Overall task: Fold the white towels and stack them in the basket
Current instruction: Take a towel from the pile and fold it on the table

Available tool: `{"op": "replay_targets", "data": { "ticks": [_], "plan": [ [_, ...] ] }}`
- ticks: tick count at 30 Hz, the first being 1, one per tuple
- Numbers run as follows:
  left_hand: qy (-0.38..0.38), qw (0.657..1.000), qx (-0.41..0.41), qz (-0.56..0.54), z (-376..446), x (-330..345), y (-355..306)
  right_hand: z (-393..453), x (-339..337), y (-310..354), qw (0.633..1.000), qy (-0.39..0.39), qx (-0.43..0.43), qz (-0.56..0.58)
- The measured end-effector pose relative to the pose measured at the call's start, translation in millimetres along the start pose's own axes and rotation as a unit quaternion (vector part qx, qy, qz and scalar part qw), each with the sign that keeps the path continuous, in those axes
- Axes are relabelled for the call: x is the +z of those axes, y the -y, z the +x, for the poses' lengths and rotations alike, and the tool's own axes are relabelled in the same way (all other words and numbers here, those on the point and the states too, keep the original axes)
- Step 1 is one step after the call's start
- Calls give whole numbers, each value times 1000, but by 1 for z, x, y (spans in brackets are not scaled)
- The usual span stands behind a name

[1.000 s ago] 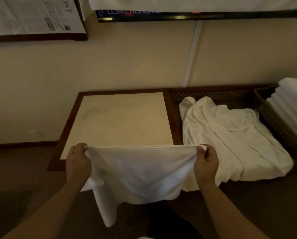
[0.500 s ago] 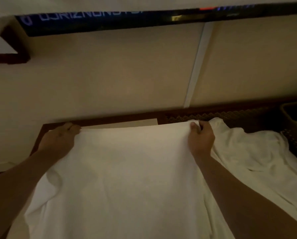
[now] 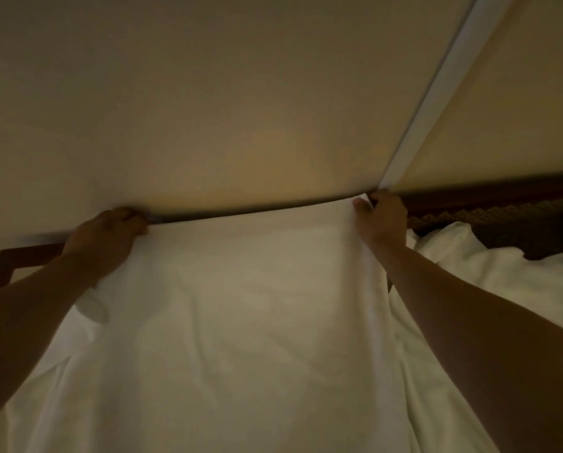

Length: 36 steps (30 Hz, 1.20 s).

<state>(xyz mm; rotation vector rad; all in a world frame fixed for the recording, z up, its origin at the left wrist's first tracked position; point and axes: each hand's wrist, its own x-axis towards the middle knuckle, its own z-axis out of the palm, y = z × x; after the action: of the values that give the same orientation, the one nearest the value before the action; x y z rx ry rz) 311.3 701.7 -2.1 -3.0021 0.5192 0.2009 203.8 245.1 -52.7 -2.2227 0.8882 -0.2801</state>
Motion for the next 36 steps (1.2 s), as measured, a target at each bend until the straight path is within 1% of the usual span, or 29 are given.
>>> {"op": "replay_targets", "data": {
  "ticks": [2,4,5,6,7,8,10,12,13,14,15,17,19,21,23,24,25,27,29,31,33,35,36],
  "plan": [
    [-26,999,8,24,1,13,6,4,3,-4,999,-5,-1,-47],
    [-44,998,-26,33,-8,9,8,-3,6,4,988,-28,-1,-151],
    [-53,997,-45,22,-14,4,0,-10,4,8,979,-54,4,-195],
    [-52,995,-82,10,-29,-4,-3,-27,9,22,975,-75,-4,-210],
    [-40,993,-112,-9,-45,-9,-8,-47,16,35,975,-89,-28,-201],
    [-29,991,-124,-30,-62,-12,-14,-71,23,51,977,-84,-66,-183],
    [-2,993,-112,-43,-106,-12,-17,-130,52,83,971,-17,-175,-163],
    [36,995,-89,-17,-145,-3,-12,-189,83,115,946,95,-261,-164],
    [44,994,-94,-19,-162,1,-1,-219,100,133,928,164,-292,-164],
    [40,993,-100,-43,-171,8,7,-242,115,145,907,225,-311,-171],
    [28,991,-109,-78,-179,15,17,-262,128,156,891,262,-326,-178],
    [-6,980,-117,-162,-187,24,37,-286,152,173,874,296,-332,-196],
    [-59,961,-122,-240,-187,27,55,-296,169,182,875,311,-303,-214],
    [-107,922,-181,-324,-183,22,78,-303,180,184,887,287,-282,-225],
    [-124,867,-266,-402,-170,16,101,-307,183,180,894,257,-283,-233],
    [-123,847,-290,-429,-162,12,113,-309,183,177,896,243,-286,-237],
    [-120,840,-294,-440,-151,10,126,-310,185,176,898,228,-287,-242],
    [-108,854,-274,-430,-124,11,154,-313,188,176,905,202,-282,-245],
    [-75,880,-246,-398,-90,15,178,-315,191,179,911,184,-276,-245],
    [-50,910,-207,-356,-60,23,187,-314,193,180,908,186,-273,-257],
    [-47,929,-179,-320,-46,33,187,-311,194,181,907,187,-268,-268],
    [-65,927,-175,-325,-47,45,186,-311,194,182,909,183,-256,-272],
    [-84,918,-183,-341,-51,48,185,-311,194,182,911,181,-253,-272]
  ]
}}
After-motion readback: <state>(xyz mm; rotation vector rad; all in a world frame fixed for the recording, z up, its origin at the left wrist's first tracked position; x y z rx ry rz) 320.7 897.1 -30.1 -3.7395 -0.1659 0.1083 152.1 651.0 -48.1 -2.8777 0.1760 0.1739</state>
